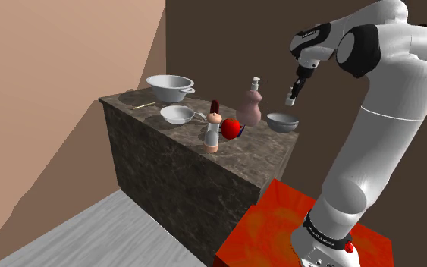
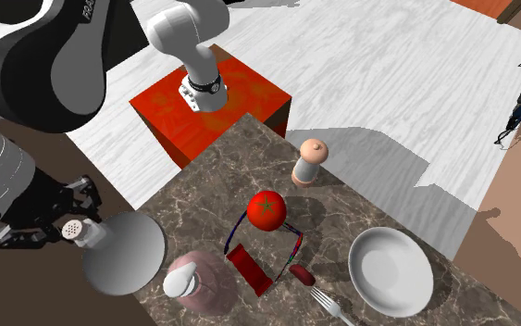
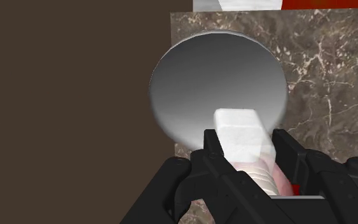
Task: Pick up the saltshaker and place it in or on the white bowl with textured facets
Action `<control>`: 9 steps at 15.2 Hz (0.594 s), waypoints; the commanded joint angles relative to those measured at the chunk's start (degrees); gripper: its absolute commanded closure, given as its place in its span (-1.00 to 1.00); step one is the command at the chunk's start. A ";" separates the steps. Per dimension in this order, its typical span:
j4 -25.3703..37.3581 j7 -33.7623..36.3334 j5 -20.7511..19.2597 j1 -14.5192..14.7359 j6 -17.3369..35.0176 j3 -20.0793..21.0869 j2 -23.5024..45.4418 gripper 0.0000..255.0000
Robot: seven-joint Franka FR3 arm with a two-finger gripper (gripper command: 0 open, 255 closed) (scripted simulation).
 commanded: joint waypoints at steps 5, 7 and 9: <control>-0.69 -2.85 2.86 -1.48 2.74 -0.17 3.07 1.00; -1.91 -3.12 3.22 -1.53 4.18 -0.08 3.41 1.00; -3.06 -3.43 3.65 -1.60 5.60 0.02 3.82 1.00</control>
